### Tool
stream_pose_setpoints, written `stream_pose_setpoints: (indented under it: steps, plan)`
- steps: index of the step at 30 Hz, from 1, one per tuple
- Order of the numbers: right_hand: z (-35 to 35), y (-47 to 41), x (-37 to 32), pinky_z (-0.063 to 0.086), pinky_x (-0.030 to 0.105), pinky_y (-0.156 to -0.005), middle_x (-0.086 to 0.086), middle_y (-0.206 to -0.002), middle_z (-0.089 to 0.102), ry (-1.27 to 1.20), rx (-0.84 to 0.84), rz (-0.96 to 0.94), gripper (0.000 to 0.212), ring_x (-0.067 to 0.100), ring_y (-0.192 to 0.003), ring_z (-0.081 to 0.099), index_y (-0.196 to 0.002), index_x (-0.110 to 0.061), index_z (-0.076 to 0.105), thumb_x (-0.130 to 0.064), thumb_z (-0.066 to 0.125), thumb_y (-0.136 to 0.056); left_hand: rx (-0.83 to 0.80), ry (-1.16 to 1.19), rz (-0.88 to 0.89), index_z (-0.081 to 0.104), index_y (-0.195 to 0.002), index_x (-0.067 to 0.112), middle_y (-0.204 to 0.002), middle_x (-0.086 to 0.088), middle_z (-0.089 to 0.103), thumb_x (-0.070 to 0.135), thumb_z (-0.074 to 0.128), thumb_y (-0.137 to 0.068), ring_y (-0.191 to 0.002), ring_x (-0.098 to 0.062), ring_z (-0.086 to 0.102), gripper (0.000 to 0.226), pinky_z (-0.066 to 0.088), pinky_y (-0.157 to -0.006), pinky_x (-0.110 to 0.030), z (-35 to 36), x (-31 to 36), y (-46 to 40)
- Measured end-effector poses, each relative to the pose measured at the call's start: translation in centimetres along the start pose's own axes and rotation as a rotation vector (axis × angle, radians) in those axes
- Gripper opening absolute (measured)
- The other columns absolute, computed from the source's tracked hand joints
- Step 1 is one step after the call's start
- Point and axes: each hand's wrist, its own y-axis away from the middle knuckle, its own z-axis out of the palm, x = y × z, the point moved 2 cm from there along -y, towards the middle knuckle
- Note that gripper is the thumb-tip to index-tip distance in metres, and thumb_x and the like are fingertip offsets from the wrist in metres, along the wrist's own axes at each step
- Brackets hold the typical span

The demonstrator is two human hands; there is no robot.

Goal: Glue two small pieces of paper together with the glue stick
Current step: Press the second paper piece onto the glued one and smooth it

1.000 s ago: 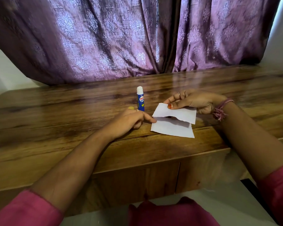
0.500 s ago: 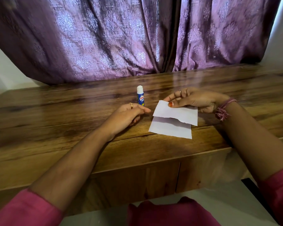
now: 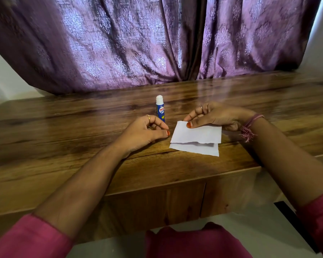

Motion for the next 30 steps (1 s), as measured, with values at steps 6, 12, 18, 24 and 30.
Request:
stream_pose_setpoints:
  steps: [6,12,18,24,30]
  plan:
    - [0.74,0.19,-0.3,0.057,0.021,-0.052,0.007,-0.079,0.077,0.01,0.005,0.0,0.016,0.013,-0.062,0.072,-0.095,-0.01,0.071,-0.003,0.069,-0.081,-0.033,-0.024,0.003,0.07,-0.094,0.019,-0.075,0.006,0.064,0.016,0.071,-0.082,-0.059,0.003,0.055,0.013,0.046,-0.055,-0.012,0.03,-0.04,-0.01]
    - [0.75,0.31,-0.42,0.056,0.019,-0.051,0.005,-0.078,0.077,0.025,0.002,0.005,0.015,0.011,-0.063,0.072,-0.094,-0.011,0.071,-0.003,0.069,-0.082,-0.07,-0.027,0.014,0.07,-0.097,0.018,-0.076,0.006,0.065,0.011,0.069,-0.083,-0.056,0.004,0.054,0.015,0.046,-0.056,-0.012,0.08,-0.07,0.0]
    - [0.58,0.18,-0.26,0.059,0.021,-0.056,0.007,-0.084,0.077,0.053,-0.007,0.003,0.016,0.013,-0.067,0.073,-0.094,-0.013,0.073,-0.007,0.072,-0.079,-0.069,-0.036,0.015,0.071,-0.097,0.018,-0.079,0.003,0.067,0.012,0.071,-0.082,-0.056,0.005,0.055,0.016,0.045,-0.055,-0.011,0.02,-0.33,-0.13]
    - [0.45,0.07,-0.03,0.058,0.021,-0.054,0.007,-0.082,0.077,0.047,-0.019,-0.001,0.014,0.013,-0.066,0.073,-0.091,-0.014,0.074,-0.007,0.072,-0.078,-0.075,-0.029,0.02,0.071,-0.095,0.018,-0.077,0.005,0.066,0.012,0.073,-0.08,-0.056,0.005,0.055,0.017,0.044,-0.056,-0.01,0.14,-0.45,-0.29]
    - [0.41,0.04,0.03,0.056,0.02,-0.052,0.007,-0.083,0.077,0.056,-0.026,0.006,0.014,0.013,-0.066,0.073,-0.092,-0.013,0.073,-0.007,0.072,-0.079,-0.08,-0.018,0.017,0.072,-0.094,0.02,-0.078,0.005,0.067,0.012,0.073,-0.08,-0.058,0.005,0.056,0.016,0.044,-0.057,-0.01,0.09,-0.54,-0.27]
